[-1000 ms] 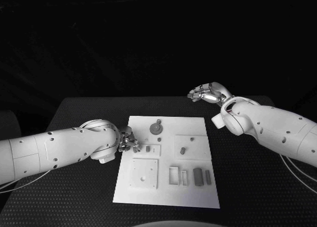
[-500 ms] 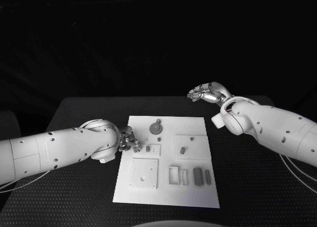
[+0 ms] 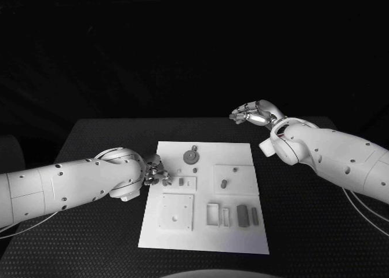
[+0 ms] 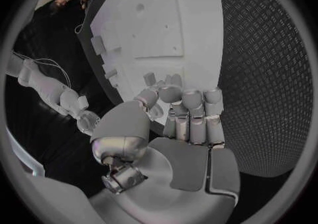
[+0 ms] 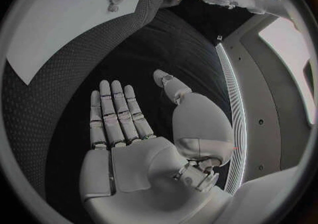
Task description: Assemble the parts on the task board
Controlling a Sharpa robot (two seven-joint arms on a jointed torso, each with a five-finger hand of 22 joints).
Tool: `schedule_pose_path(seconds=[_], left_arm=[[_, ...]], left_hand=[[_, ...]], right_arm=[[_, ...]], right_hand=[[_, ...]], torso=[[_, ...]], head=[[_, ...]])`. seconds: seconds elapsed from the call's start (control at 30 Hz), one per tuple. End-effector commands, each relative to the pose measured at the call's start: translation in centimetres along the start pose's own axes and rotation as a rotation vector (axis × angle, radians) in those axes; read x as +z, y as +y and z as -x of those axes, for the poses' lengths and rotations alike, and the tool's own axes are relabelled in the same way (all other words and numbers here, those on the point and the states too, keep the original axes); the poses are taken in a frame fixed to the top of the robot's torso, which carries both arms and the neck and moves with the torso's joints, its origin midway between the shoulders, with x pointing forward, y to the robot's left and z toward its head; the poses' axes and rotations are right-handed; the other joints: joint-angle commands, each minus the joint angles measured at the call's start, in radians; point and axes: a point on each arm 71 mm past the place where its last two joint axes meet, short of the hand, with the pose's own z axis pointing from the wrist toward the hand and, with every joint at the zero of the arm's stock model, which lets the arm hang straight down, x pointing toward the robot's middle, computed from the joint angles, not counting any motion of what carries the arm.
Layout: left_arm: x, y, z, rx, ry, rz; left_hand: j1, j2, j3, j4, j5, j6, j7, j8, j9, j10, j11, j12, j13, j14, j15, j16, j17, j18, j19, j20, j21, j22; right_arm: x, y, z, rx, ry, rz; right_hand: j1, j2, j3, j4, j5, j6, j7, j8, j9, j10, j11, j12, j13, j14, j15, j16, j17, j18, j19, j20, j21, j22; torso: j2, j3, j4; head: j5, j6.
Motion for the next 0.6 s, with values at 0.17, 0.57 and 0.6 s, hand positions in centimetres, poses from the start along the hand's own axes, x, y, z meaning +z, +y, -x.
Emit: schedule_pose_path(seconds=[0.17,0.57,0.6], left_arm=[[-0.24,0.20,0.05,-0.012,-0.069,-0.020],[-0.40,0.38,-0.52,-0.025,-0.101,-0.027],[-0.40,0.40,-0.58,-0.025,-0.100,-0.027]], left_hand=[[0.003,0.012,0.005,0.004,0.004,0.016,-0.009,0.005,0.002,0.005,-0.006,0.007,-0.002,0.003,-0.007,0.007,-0.002,-0.003,-0.004,-0.145,0.005,-0.002],[0.001,0.011,0.005,0.004,0.003,0.017,-0.010,0.005,0.001,0.007,-0.007,0.007,-0.002,0.006,-0.008,0.008,-0.002,-0.003,-0.002,-0.146,0.008,-0.003],[0.001,0.010,0.005,0.005,0.003,0.017,-0.010,0.005,0.001,0.008,-0.007,0.008,-0.002,0.006,-0.009,0.009,-0.002,-0.002,-0.002,-0.146,0.009,-0.003]], right_arm=[[-0.03,0.01,-0.04,0.002,0.013,0.006],[-0.03,-0.08,-0.10,0.002,0.016,0.004],[-0.04,-0.09,-0.09,0.002,0.016,0.003]], right_hand=[[0.008,0.001,-0.004,0.002,0.005,-0.008,0.021,0.005,-0.001,0.005,0.000,-0.007,-0.001,-0.008,-0.001,-0.004,-0.001,-0.014,-0.005,-0.001,-0.006,0.002],[0.008,0.001,-0.004,0.003,0.005,-0.009,0.021,0.005,-0.001,0.005,0.000,-0.008,-0.001,-0.008,-0.001,-0.004,-0.002,-0.014,-0.005,-0.001,-0.006,0.003],[0.008,0.002,-0.004,0.003,0.005,-0.009,0.021,0.005,-0.001,0.005,0.000,-0.008,-0.001,-0.008,-0.001,-0.004,-0.002,-0.015,-0.005,-0.001,-0.006,0.003]], torso=[[0.000,0.0003,0.0012],[0.000,0.0011,0.0017],[0.000,0.0013,0.0017]], head=[[0.000,-0.003],[0.002,-0.005],[0.002,-0.005]])
